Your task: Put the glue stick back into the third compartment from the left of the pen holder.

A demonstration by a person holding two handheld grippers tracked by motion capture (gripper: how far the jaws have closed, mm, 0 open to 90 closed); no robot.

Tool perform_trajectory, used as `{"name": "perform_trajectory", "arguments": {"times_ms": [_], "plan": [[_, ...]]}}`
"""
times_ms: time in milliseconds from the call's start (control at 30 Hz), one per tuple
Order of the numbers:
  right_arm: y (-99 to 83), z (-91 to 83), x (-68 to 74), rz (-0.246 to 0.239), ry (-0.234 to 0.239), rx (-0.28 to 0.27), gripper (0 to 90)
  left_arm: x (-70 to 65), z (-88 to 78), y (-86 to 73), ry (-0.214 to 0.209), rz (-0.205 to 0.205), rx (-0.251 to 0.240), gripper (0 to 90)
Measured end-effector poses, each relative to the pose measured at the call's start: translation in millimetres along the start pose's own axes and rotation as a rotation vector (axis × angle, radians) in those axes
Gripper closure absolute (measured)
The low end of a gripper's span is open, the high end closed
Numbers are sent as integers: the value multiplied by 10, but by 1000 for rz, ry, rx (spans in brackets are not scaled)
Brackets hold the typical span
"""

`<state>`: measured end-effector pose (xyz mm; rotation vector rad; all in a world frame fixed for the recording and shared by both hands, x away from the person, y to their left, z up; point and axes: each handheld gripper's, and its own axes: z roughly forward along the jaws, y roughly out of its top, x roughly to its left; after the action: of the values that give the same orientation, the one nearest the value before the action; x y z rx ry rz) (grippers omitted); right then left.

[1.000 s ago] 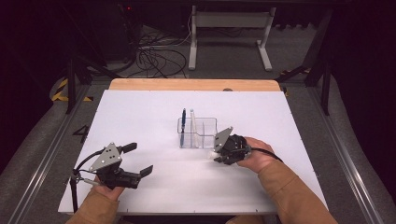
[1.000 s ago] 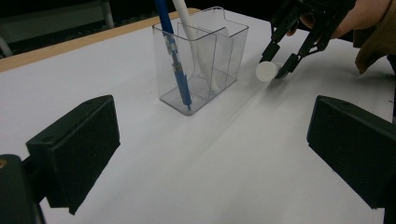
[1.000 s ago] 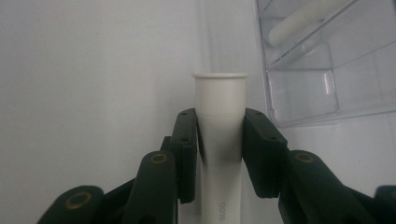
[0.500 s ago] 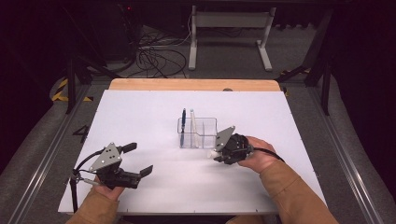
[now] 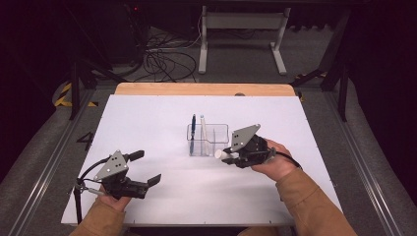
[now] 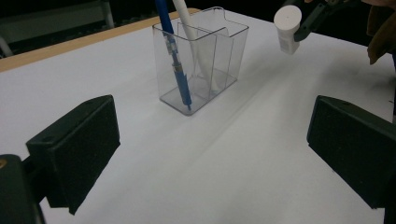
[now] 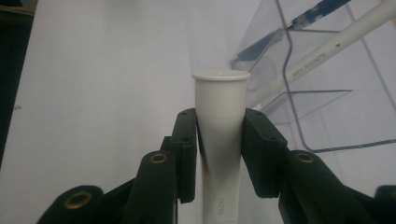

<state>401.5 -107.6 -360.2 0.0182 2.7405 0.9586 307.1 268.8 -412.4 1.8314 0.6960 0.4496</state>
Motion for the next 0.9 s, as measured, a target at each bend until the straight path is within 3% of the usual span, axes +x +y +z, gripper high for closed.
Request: {"name": "perform_trajectory", "arguments": {"times_ms": [667,900], "plan": [[88,-213,-98,154,-60,-260,674,4,-1,0,2,5,1,33],[84,-250,-122,202,-119,-336,673,1,0,-1,0,1,-2,33]]}}
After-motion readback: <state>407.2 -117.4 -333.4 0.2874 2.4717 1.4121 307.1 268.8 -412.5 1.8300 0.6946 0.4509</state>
